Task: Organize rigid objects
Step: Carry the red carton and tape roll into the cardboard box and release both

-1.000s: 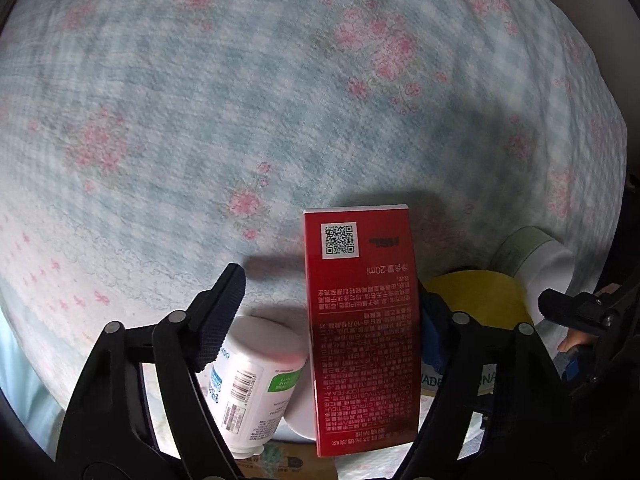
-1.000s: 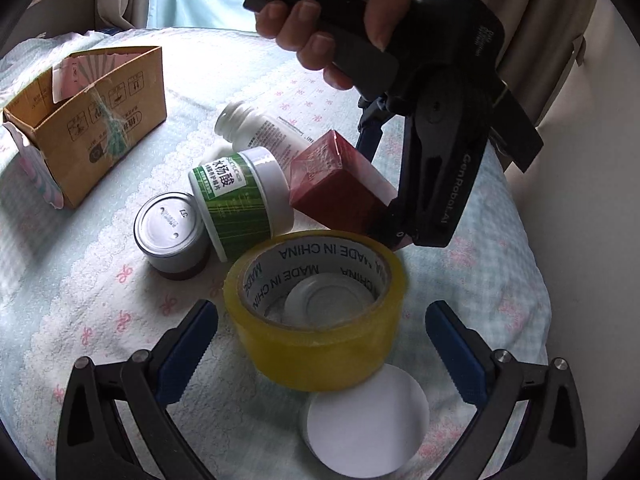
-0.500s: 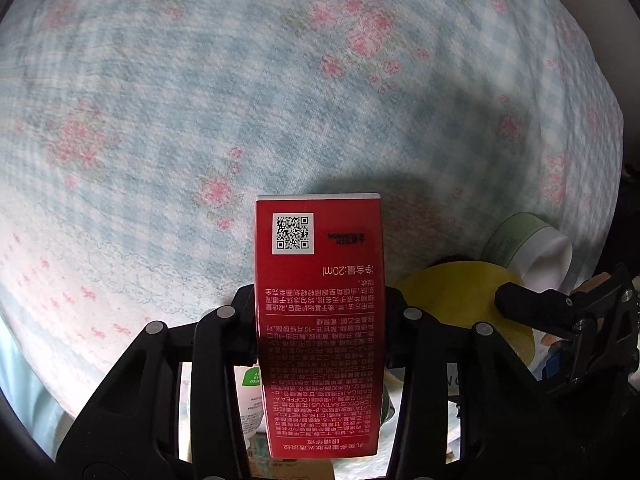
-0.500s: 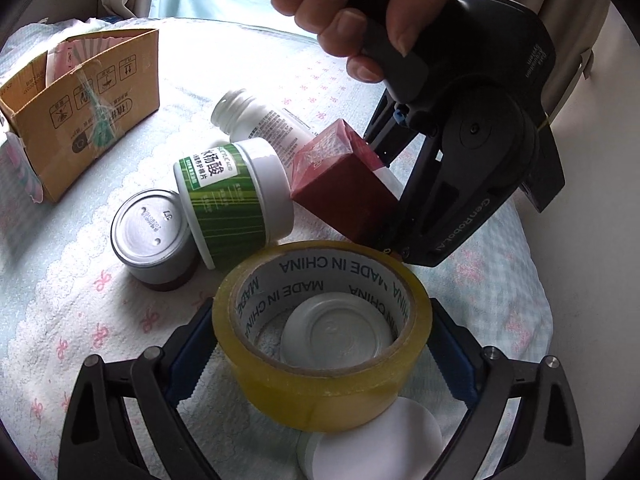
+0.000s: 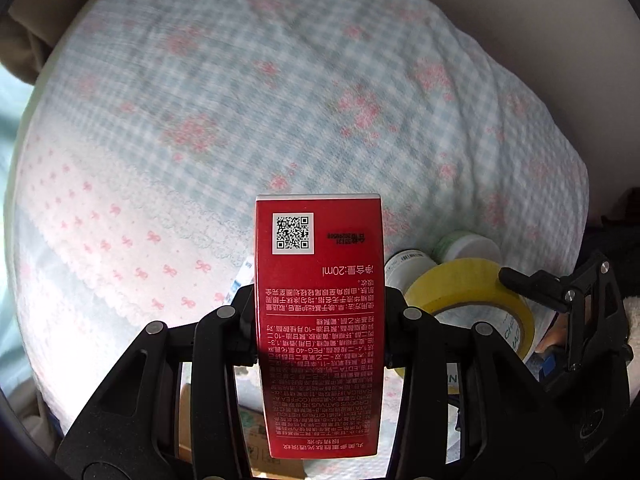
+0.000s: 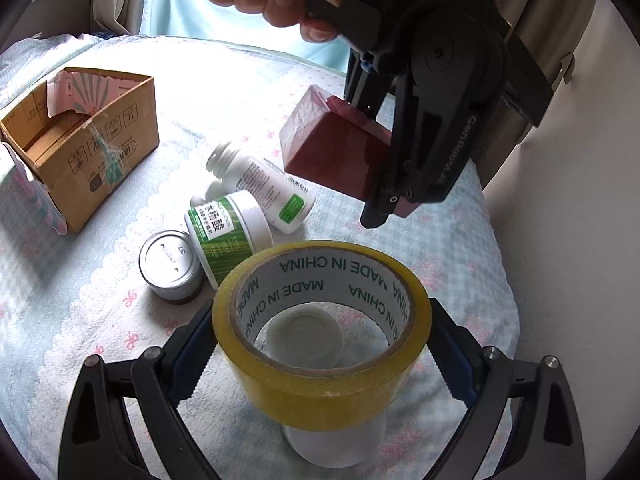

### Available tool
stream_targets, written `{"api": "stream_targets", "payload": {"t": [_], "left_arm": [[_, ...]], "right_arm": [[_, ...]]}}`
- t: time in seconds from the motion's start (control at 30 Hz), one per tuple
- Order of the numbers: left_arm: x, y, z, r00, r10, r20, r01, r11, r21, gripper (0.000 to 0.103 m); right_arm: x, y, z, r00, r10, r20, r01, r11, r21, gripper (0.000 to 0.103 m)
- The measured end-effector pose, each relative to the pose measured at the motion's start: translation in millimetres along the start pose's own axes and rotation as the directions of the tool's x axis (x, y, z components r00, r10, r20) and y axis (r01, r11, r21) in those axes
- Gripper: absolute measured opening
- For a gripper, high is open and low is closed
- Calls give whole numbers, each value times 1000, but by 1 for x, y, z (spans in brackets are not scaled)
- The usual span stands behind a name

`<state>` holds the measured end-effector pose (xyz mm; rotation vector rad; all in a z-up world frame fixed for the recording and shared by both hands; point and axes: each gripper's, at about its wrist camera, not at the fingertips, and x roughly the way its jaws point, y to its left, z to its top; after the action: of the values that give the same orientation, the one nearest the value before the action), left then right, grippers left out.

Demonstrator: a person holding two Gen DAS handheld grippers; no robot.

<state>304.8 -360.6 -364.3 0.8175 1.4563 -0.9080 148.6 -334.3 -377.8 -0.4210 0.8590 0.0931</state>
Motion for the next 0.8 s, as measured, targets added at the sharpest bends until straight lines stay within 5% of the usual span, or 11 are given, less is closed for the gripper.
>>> {"api": "stream_targets", "payload": {"t": [0.13,0.37,0.5,0.8], "left_arm": [[-62,7,-17,996,16,83,-8,995,-96,37],[-161,20,-105,973,66,222,5,953,-303,37],[-206,31,-176,957,109,270,19,902,-432,37],[-223,68,-337,926,198,321,57,767,-639,37]], "right_arm": [[-38,-8,13,1000,-20,18,20,1000,2,95],[-121,-20,54,998,14,58,-17,999,47,95],[-159,-21,83,995,55,84,-61,995,73,95],[-203,34,152,988,115,103,-125,988,91,95]]}}
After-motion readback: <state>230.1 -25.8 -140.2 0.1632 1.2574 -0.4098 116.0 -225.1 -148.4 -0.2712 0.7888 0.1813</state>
